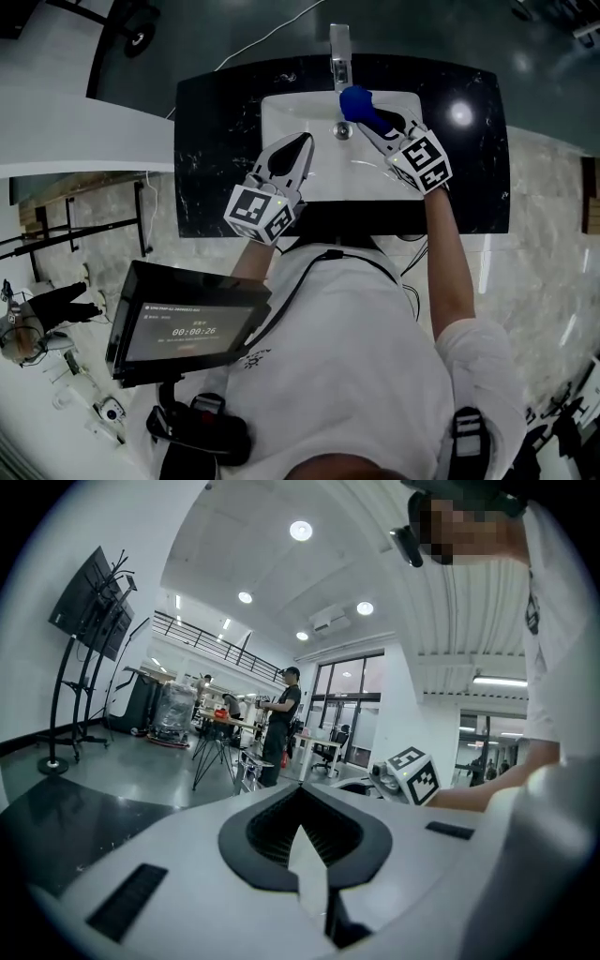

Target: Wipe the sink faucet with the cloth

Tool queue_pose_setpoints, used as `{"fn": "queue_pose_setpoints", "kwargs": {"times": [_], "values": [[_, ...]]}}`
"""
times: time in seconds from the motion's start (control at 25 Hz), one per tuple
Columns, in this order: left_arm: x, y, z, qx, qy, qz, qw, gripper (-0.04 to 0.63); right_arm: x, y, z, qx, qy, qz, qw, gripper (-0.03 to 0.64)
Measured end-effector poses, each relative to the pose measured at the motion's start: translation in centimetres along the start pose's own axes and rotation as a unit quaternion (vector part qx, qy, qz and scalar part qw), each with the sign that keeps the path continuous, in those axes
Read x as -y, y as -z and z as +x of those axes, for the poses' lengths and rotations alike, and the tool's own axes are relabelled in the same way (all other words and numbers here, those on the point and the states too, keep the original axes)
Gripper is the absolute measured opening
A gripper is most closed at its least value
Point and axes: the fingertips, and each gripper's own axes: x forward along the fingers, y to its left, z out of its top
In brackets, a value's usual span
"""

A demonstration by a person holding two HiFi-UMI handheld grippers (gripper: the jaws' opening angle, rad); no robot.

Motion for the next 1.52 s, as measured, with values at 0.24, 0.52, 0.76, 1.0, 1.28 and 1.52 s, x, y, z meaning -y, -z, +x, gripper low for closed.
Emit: {"fn": "queue_pose_setpoints", "kwargs": {"times": [0.24,0.52,0.76,1.0,1.28,1.52], "values": [[1.0,-0.3,1.0,0.000,0.023,0.004,0.9997,-0.012,-0.6,-1.4,-3.7,0.039,0.056,0.025,0.997,0.126],[3.4,-0.5,2.9,-0.009,0.070,0.010,0.9975,-0.012,-0.3,-0.6,-8.3,0.043,0.117,0.046,0.991,0.126],[8.4,0.6,5.2,-0.023,0.128,0.019,0.9913,-0.012,0.7,3.2,-14.9,0.030,0.194,0.081,0.977,0.126],[13.7,3.0,8.8,-0.050,0.205,0.026,0.9771,-0.012,2.0,10.3,-21.3,-0.003,0.287,0.147,0.947,0.126],[19.9,7.2,11.8,-0.091,0.277,0.032,0.9561,-0.012,1.6,17.2,-25.0,-0.055,0.345,0.186,0.918,0.126],[23.1,8.8,12.6,-0.112,0.310,0.034,0.9436,-0.012,1.7,18.7,-26.2,-0.073,0.368,0.206,0.904,0.126]]}}
